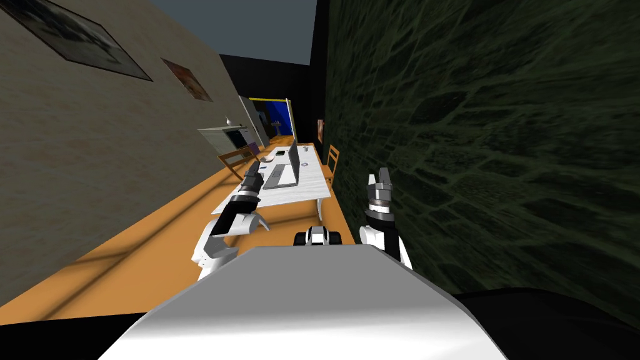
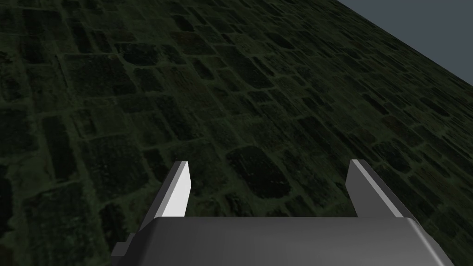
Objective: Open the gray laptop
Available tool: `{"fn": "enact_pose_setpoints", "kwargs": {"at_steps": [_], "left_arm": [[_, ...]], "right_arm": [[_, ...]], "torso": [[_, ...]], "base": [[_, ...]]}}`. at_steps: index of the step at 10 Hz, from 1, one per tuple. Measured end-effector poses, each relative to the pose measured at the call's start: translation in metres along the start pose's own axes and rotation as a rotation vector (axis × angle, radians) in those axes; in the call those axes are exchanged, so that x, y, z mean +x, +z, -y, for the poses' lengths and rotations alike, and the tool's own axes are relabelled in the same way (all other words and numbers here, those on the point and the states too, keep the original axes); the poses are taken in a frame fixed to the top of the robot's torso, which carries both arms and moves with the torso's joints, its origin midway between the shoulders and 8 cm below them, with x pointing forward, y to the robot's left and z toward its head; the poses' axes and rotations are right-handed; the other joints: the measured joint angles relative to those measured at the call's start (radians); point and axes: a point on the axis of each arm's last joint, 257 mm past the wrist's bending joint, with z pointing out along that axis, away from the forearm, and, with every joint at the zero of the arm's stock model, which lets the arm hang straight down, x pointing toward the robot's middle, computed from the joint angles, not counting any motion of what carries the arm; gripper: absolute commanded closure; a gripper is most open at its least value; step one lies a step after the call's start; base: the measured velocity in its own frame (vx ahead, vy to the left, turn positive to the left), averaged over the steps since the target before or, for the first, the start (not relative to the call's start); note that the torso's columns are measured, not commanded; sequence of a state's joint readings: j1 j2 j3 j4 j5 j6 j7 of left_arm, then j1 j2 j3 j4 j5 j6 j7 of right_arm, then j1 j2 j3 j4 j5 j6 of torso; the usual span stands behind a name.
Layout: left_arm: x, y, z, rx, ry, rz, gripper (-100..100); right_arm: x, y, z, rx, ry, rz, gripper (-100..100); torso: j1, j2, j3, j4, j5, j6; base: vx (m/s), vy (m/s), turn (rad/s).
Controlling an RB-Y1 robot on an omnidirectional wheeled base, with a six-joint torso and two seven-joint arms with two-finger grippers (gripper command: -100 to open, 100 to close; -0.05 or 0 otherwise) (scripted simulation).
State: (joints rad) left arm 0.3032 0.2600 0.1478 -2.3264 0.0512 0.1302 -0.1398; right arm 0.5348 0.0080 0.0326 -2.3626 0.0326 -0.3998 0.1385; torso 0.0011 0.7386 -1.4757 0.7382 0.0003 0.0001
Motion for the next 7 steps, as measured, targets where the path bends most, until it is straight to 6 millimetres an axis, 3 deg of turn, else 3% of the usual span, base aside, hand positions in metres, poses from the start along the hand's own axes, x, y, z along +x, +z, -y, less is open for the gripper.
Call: {"fn": "enact_pose_setpoints", "kwargs": {"at_steps": [7], "left_arm": [[-0.018, 0.017, -0.024, -0.12, 0.06, -0.003, -100]], "right_arm": [[0.0, 0.0, 0.0, 0.0, 0.0, 0.0, 0]], "torso": [[-0.002, -0.001, -0.001, 0.0, -0.001, 0.0]], "base": [[0.033, -0.054, -0.057]]}}
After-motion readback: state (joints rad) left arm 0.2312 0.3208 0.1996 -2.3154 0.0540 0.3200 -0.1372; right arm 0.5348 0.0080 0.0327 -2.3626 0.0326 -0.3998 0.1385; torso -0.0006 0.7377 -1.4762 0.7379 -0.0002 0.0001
